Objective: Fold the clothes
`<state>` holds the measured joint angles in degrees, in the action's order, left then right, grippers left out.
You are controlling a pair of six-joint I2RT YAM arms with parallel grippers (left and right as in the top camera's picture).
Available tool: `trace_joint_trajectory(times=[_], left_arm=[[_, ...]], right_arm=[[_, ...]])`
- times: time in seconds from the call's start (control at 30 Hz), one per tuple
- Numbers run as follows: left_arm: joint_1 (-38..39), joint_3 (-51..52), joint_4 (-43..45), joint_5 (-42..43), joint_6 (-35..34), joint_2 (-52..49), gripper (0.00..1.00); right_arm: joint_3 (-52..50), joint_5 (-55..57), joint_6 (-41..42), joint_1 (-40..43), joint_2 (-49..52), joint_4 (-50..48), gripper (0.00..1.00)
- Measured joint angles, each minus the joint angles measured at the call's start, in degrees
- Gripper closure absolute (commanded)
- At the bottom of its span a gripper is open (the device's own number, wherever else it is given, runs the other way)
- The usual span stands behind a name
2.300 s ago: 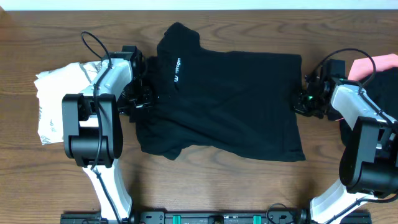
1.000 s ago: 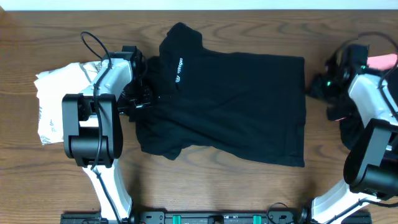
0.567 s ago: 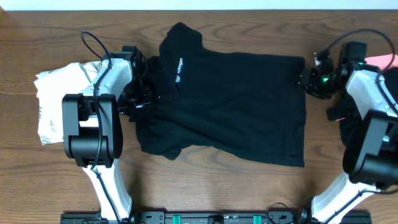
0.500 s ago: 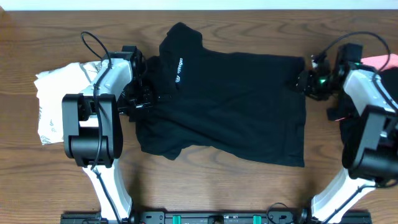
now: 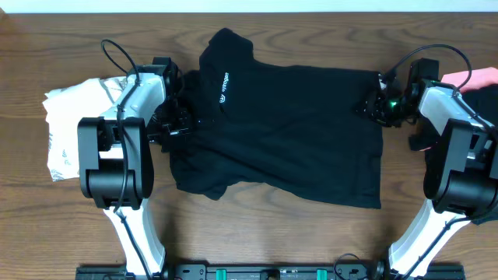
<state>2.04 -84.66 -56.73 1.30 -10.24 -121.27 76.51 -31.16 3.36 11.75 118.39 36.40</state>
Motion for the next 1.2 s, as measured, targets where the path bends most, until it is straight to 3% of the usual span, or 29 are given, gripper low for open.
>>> trace_joint_trajectory(times=[0.17, 0.23, 0.33, 0.6, 0.77, 1.2], left_arm=[[0.0, 0.0, 0.0, 0.0, 0.0, 0.0, 0.3], [0.0, 0.0, 0.0, 0.0, 0.0, 0.0, 0.3], [0.0, 0.0, 0.0, 0.0, 0.0, 0.0, 0.3], [0.0, 0.0, 0.0, 0.0, 0.0, 0.0, 0.3], [0.0, 0.0, 0.0, 0.0, 0.0, 0.0, 0.3], [0.0, 0.0, 0.0, -0.02, 0.0, 0.0, 0.29]], right_arm=[[0.0, 0.0, -0.02, 0.0, 0.0, -0.09, 0.69], [0.0, 0.02, -0.15, 0.0, 0.0, -0.13, 0.77], [0.0, 0.07, -0.2, 0.0, 0.0, -0.24, 0.99], [0.0, 0.17, 0.07, 0.0, 0.0, 0.74, 0.99], [-0.04, 2.99, 0.22, 0.5, 0.0, 7.67, 0.99], [-0.07, 6.73, 0.98, 7.67, 0.0, 12.17, 0.97]])
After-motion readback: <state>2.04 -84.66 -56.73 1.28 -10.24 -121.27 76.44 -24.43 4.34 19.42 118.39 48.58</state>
